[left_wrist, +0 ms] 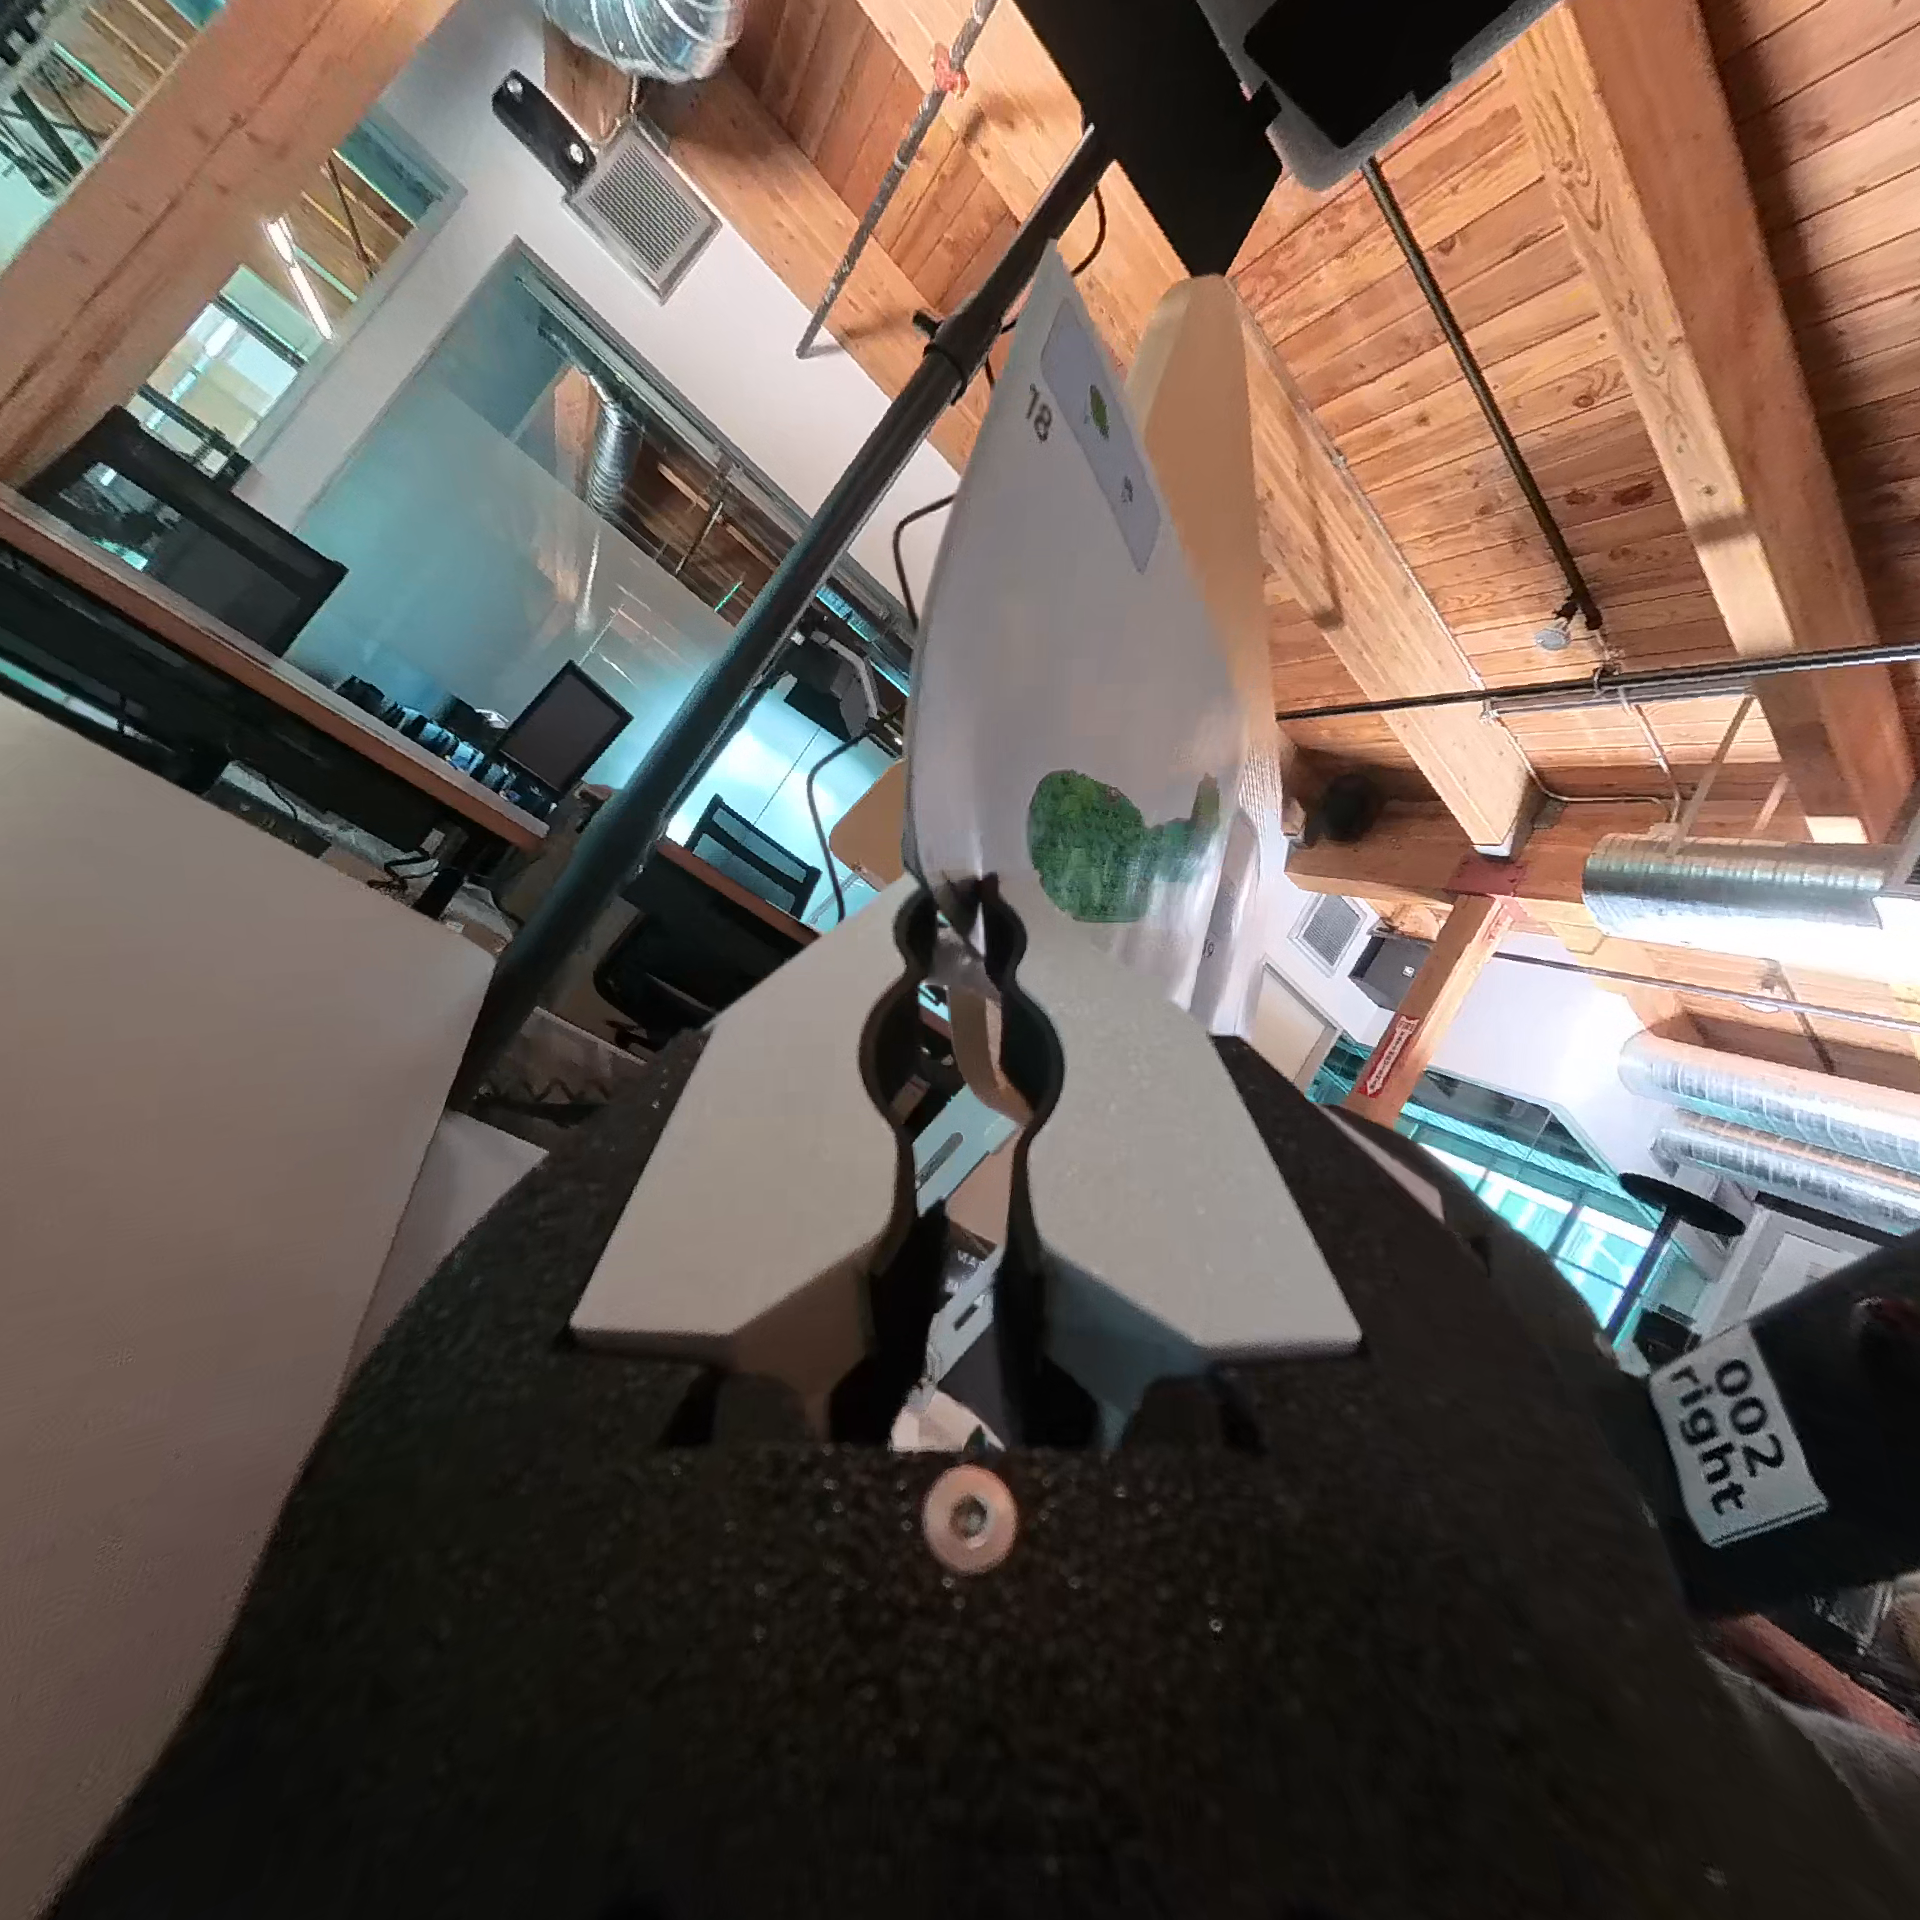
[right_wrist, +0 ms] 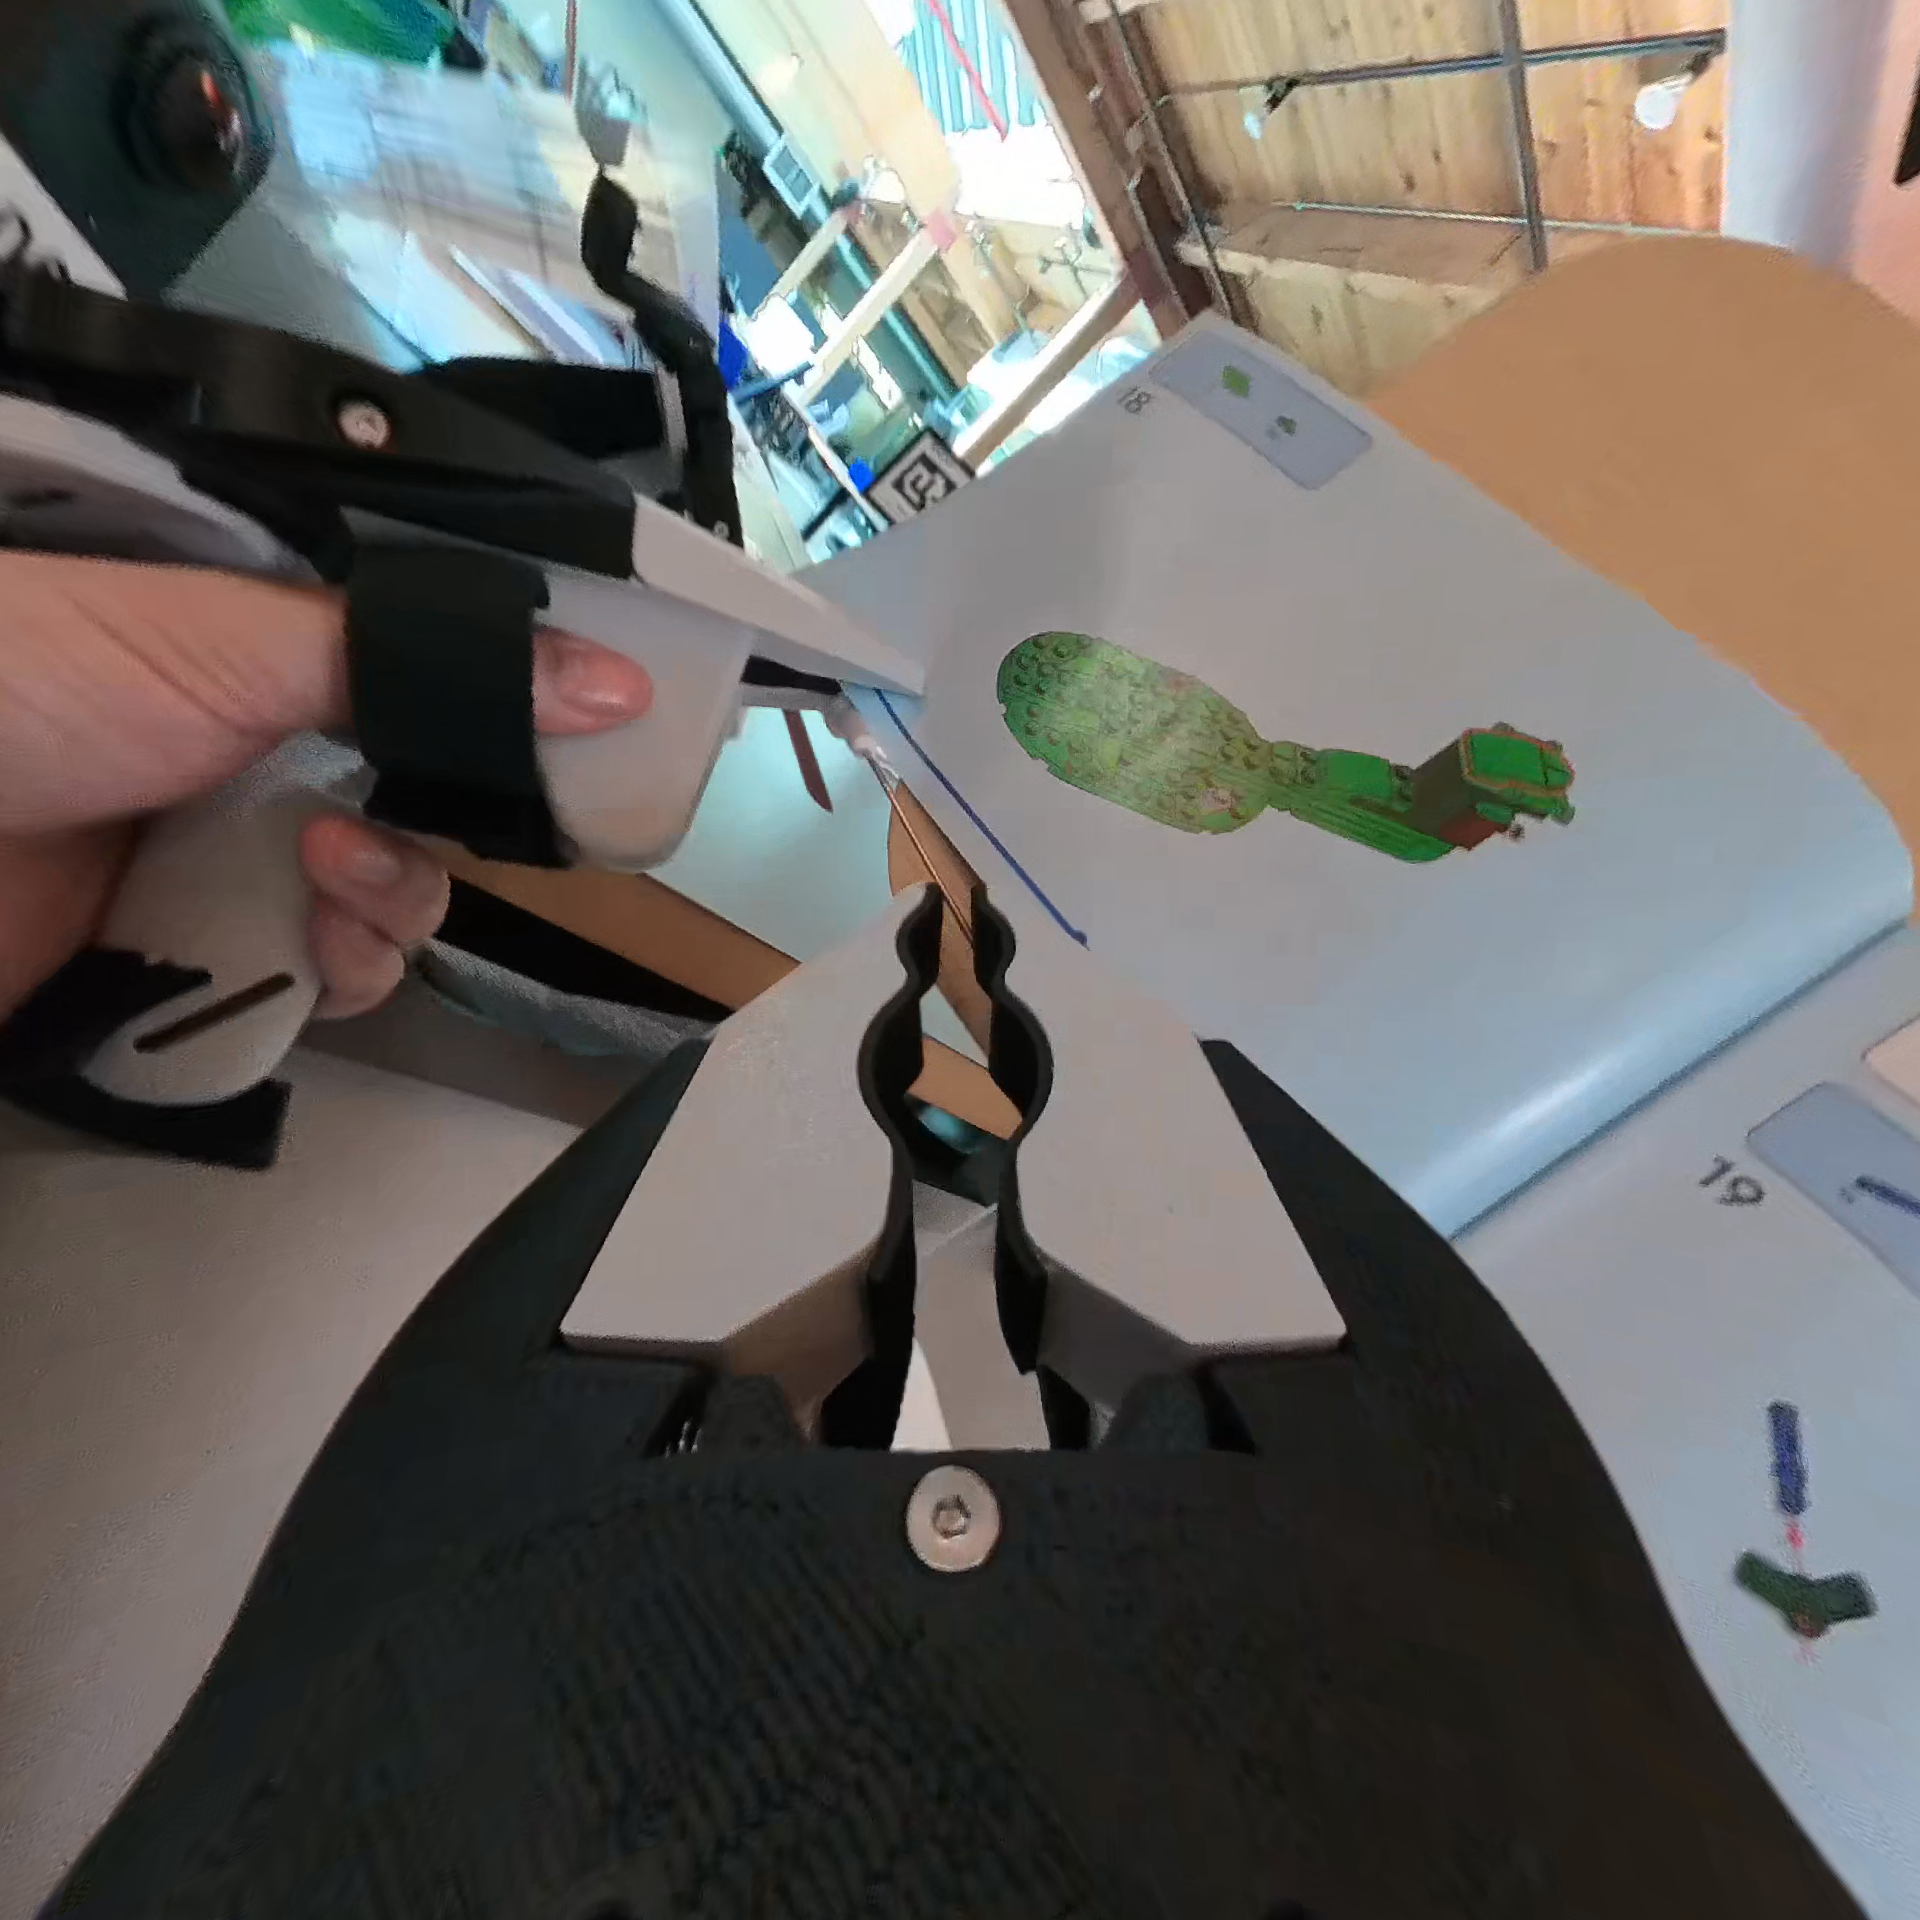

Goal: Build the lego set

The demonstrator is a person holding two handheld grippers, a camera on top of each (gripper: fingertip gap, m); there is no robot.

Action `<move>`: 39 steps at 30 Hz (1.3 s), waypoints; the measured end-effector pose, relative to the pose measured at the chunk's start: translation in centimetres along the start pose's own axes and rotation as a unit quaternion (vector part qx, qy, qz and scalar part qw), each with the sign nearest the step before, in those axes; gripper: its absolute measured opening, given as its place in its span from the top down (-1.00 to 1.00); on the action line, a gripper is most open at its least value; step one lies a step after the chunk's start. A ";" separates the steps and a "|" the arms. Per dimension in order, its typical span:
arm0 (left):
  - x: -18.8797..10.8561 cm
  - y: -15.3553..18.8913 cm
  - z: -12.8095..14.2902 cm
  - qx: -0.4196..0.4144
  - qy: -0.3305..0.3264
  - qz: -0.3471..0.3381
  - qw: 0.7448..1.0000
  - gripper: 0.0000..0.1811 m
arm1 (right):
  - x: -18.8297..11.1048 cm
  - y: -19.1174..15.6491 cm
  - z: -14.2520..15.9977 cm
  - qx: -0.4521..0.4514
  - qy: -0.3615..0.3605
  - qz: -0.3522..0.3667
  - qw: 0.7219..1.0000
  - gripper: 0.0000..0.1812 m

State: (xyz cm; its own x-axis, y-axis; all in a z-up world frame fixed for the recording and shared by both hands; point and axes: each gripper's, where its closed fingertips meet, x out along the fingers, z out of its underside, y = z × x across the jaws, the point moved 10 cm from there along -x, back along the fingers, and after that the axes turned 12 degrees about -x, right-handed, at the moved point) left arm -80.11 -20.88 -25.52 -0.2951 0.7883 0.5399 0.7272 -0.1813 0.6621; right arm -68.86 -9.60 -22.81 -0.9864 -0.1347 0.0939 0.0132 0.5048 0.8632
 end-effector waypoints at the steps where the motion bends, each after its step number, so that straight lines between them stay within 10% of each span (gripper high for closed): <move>1: 0.0 0.0 0.0 -0.002 0.002 0.001 1.000 0.93 | -0.1 0.0 0.1 0.018 0.008 0.002 1.000 0.96; 9: -0.1 -0.1 0.0 0.002 0.012 -0.001 1.000 0.82 | -0.3 0.0 0.9 0.127 0.062 -0.001 0.990 0.96; 14: 0.0 0.2 0.1 0.007 0.006 0.016 1.000 1.00 | -0.2 -0.9 -1.3 -0.073 0.035 -0.002 0.997 0.71; 22: 0.0 0.2 0.0 0.014 -0.001 0.013 1.000 1.00 | 3.1 -2.8 -3.6 -0.374 -0.117 0.003 0.920 0.85; 39: 0.1 -0.1 -0.9 0.045 0.010 -0.017 0.999 0.99 | 1.6 0.4 -3.0 -0.034 0.025 0.052 0.998 1.00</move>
State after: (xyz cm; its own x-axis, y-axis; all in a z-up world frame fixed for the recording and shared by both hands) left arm -80.76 -21.36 -25.08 -0.3317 0.7812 0.5289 0.7689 -0.1010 0.6313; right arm -69.97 -12.18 -20.84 -0.9698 -0.1274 0.2082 0.1283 0.4597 0.8787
